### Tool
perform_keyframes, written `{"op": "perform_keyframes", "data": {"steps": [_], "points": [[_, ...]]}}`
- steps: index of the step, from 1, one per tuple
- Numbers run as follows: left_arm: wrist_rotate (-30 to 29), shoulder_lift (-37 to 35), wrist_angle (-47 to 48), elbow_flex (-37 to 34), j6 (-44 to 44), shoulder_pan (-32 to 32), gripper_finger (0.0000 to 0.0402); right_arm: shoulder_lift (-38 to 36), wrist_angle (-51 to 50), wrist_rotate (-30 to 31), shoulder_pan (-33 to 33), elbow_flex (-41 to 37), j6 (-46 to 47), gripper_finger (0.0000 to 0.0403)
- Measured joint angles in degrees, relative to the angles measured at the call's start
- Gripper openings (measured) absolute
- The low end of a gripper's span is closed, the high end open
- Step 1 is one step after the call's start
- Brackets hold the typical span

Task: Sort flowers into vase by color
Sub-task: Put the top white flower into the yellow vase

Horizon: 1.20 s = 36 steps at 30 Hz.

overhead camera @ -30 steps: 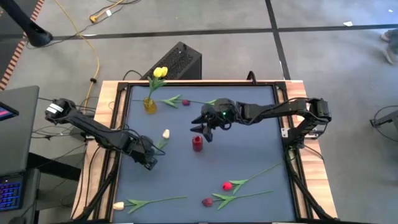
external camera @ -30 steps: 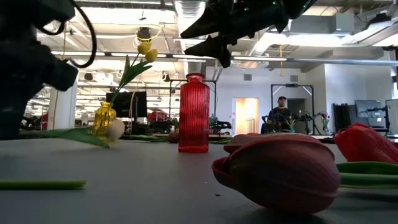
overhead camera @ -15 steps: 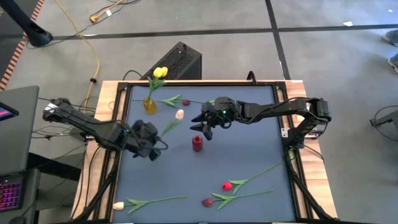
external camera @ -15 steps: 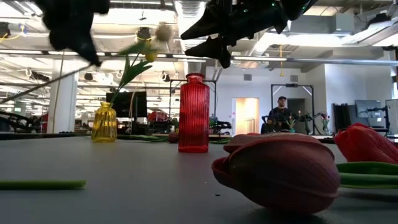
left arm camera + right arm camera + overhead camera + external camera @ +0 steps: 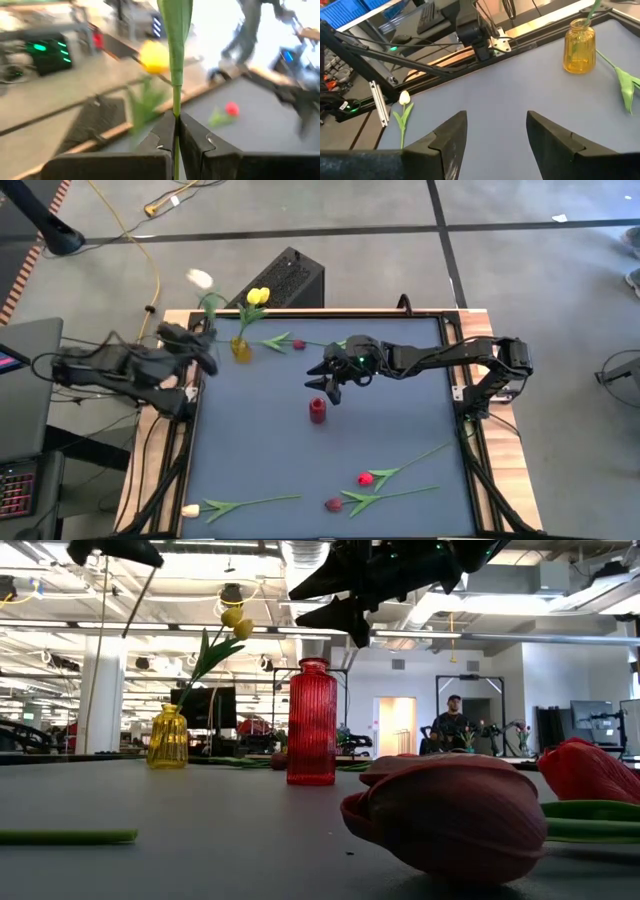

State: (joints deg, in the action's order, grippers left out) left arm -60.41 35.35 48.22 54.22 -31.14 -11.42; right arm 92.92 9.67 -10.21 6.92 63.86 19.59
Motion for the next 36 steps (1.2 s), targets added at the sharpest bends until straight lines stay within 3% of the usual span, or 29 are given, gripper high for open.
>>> {"op": "perform_keyframes", "data": {"steps": [4,9,16,23,27,36], "points": [[-1.9,-4.24,-5.12,-2.34,0.64,2.38,0.0,0.0,0.09,1.57,0.0,0.0,-0.02,0.023],[3.46,-5.38,-16.85,-9.89,1.48,6.04,0.0,0.0,1.75,1.68,0.36,0.0,0.38,0.023],[0.19,-5.52,-28.85,-18.71,4.16,16.74,0.0,0.0,3.72,1.69,0.72,-0.01,1.82,0.023],[12.33,-5.72,-41.61,-25.13,10.96,31.35,0.0,0.0,3.66,1.68,0.59,-0.02,2.59,0.023],[14.82,-5.74,-42.23,-25.32,13.03,38.87,0.0,0.0,3.66,1.68,0.59,-0.02,4.28,0.023],[29.27,-3.15,-42.81,-25.33,12.04,51.18,0.0,0.0,3.66,1.68,0.57,-0.02,4.39,0.023]]}}
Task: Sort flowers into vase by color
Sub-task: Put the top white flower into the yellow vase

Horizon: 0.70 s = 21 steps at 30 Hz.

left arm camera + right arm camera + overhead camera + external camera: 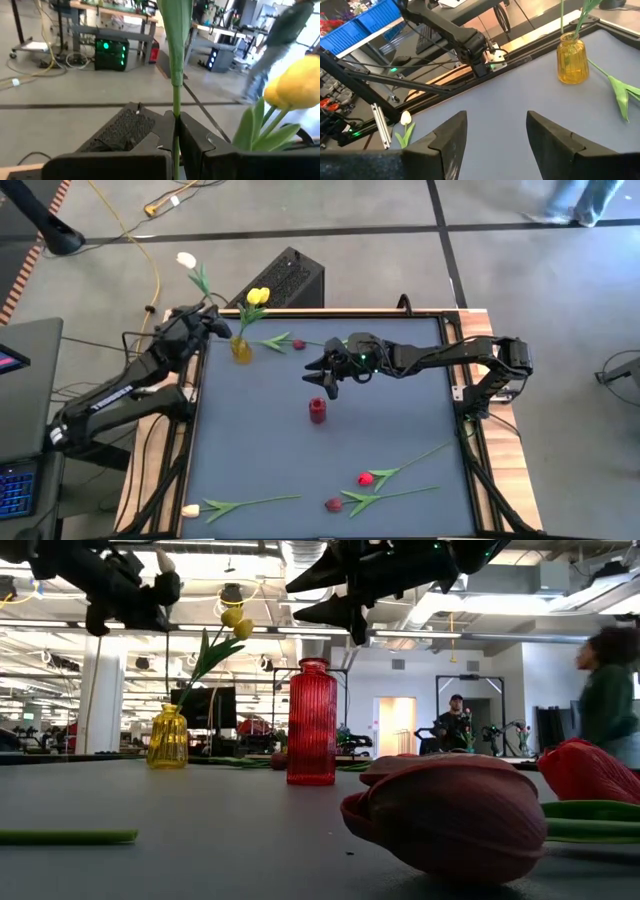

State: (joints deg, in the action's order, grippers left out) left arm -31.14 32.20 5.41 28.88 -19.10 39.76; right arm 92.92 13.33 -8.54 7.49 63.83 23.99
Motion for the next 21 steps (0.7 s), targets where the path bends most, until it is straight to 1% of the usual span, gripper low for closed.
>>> {"op": "perform_keyframes", "data": {"steps": [2,6,16,21], "points": [[0.98,1.22,0.06,0.0,-0.04,1.12,0.0,0.0,-0.01,0.0,0.0,0.0,0.01,0.023],[0.99,3.45,0.0,0.0,-0.32,2.27,0.0,0.0,-0.01,0.0,0.0,0.0,0.02,0.023],[1.34,6.36,-0.18,0.0,-1.16,2.35,0.0,0.0,-0.03,0.0,0.0,0.0,0.03,0.023],[1.29,7.64,0.0,0.0,-3.89,2.35,0.0,0.0,-0.03,-0.01,0.04,0.0,0.0,0.023]]}}
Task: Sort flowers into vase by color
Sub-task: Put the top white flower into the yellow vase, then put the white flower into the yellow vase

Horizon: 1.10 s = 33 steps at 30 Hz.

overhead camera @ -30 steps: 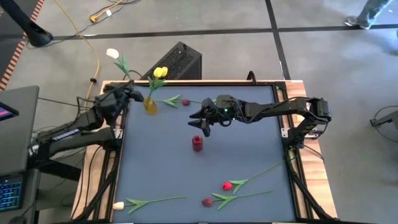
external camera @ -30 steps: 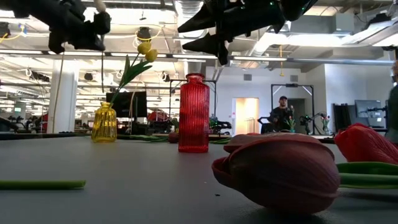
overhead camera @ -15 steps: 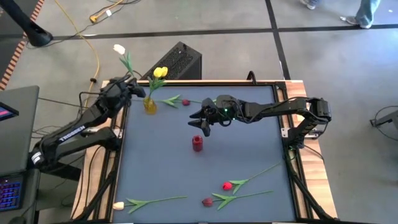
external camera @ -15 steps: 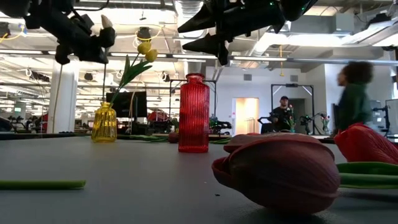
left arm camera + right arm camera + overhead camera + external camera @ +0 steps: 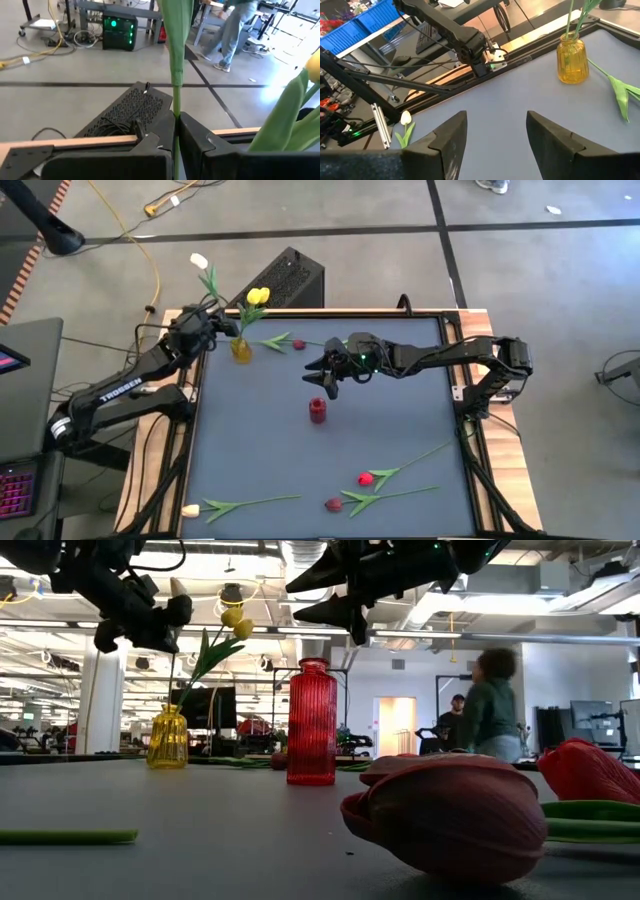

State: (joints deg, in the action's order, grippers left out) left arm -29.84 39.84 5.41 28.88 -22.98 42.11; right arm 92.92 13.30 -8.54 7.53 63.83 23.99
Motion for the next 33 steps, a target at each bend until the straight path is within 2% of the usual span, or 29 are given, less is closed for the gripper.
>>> {"op": "perform_keyframes", "data": {"steps": [5,10,16,22,33], "points": [[0.09,0.7,0.82,0.02,-1.65,0.0,0.001,0.0,0.0,-0.01,0.0,0.0,-0.02,0.023],[0.58,0.63,2.85,0.02,-1.68,0.0,0.0041,0.0,-0.02,-0.01,0.0,0.0,-0.02,0.023],[5.99,0.63,3.67,0.04,2.74,-0.04,0.0101,0.0,-0.04,-0.15,0.0,0.0,-0.02,0.023],[10.86,0.6,7.15,0.07,2.28,-0.04,0.0154,0.0,-0.04,-0.27,0.0,0.0,0.0,0.023],[20.76,0.6,10.91,0.39,-0.22,-1.68,0.0203,0.0,-0.05,-0.43,-0.09,0.0,0.04,0.023]]}}
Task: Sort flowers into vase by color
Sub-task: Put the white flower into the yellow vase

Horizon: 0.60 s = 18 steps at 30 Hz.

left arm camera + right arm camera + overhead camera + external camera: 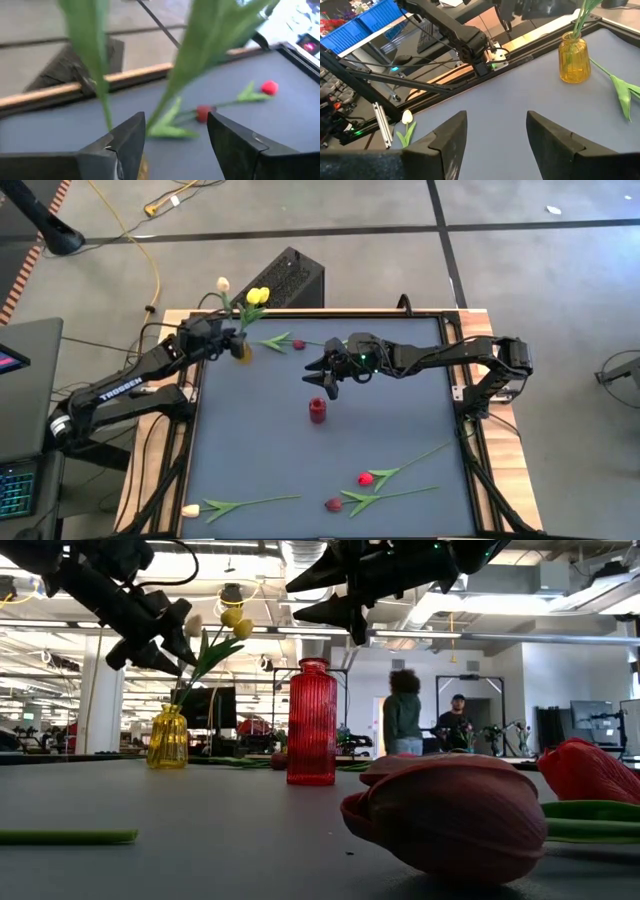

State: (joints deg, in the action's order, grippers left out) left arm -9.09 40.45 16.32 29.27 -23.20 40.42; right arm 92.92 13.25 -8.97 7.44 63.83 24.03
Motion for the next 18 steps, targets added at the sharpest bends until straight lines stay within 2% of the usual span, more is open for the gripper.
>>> {"op": "perform_keyframes", "data": {"steps": [9,14,18], "points": [[2.07,-0.02,14.24,5.71,-3.49,-4.45,0.0206,0.0,0.01,0.0,-0.93,0.0,0.07,0.023],[7.35,-0.02,21.16,7.45,-8.79,-9.73,0.0206,0.0,0.01,0.0,-1.09,0.0,-0.09,0.023],[12.2,-0.02,25.9,7.5,-15.67,-16.7,0.0206,0.0,-0.05,0.0,-1.49,0.0,-0.67,0.023]]}}
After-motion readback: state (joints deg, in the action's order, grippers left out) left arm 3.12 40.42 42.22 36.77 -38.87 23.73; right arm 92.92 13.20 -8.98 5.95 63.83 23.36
